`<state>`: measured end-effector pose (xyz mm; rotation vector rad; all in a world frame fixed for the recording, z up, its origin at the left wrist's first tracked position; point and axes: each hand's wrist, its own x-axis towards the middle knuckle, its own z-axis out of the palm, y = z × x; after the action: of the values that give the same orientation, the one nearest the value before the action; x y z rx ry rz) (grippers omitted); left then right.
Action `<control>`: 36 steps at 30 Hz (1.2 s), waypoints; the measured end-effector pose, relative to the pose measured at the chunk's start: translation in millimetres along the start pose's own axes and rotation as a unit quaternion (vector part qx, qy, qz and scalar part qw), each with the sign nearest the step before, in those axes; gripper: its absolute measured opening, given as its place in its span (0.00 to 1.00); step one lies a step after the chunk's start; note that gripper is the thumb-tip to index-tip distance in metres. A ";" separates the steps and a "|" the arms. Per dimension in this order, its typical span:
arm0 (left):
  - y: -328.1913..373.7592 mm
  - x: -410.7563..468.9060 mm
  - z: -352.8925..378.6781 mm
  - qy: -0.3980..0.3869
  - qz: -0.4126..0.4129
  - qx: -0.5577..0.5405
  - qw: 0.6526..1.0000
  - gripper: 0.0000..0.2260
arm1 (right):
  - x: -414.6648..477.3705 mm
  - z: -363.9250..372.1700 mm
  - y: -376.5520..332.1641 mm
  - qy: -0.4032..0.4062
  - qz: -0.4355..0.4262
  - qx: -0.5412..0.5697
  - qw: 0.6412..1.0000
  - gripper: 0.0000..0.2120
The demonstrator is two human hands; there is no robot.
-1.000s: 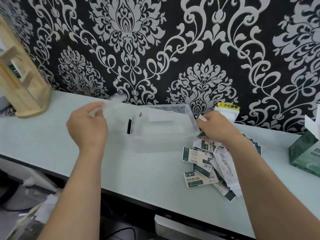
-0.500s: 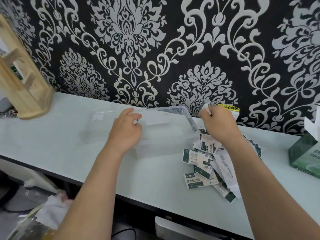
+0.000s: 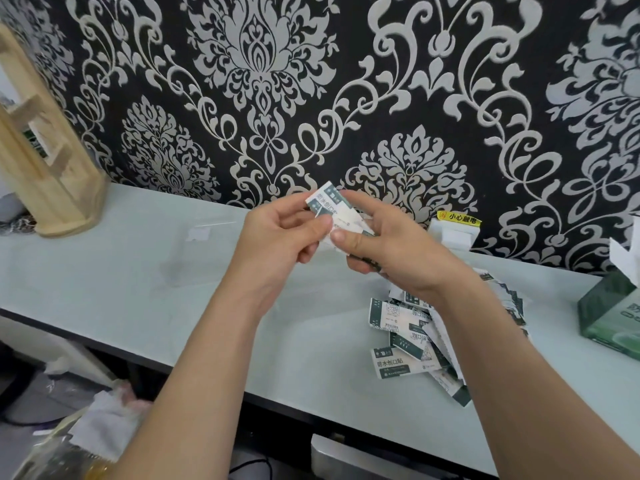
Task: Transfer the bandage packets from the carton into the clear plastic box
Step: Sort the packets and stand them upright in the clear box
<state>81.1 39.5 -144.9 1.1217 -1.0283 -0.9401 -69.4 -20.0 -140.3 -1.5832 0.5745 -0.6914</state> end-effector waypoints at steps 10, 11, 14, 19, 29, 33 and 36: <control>-5.5 5.3 -10.1 0.112 0.042 0.108 0.987 0.07 | 3.3 11.1 0.8 0.145 -0.021 -0.273 0.951 0.10; -6.0 5.2 -9.8 0.110 0.041 0.110 0.987 0.08 | 3.5 12.0 1.0 0.141 -0.022 -0.286 0.947 0.10; -6.4 6.0 -8.6 0.118 0.041 0.115 0.986 0.09 | 5.3 17.4 1.1 0.140 -0.034 -0.320 0.936 0.08; -5.9 10.4 -19.5 0.178 0.050 0.170 0.968 0.07 | 17.1 18.8 -10.8 0.162 0.026 -0.327 0.931 0.02; -22.7 15.3 -49.0 0.145 -0.067 0.349 0.924 0.15 | 83.0 50.5 15.9 -0.042 0.269 -0.514 0.813 0.14; -25.1 18.5 -49.5 0.152 -0.076 0.330 0.929 0.16 | 87.1 61.8 21.3 -0.033 0.261 -0.548 0.794 0.15; -27.3 21.4 -50.7 0.152 -0.079 0.316 0.933 0.16 | 88.8 66.9 24.6 -0.012 0.237 -0.568 0.788 0.16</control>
<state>133.5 26.5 -174.3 1.8473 -1.0159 -0.5296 41.1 -39.8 -159.7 -2.3730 1.4870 0.1683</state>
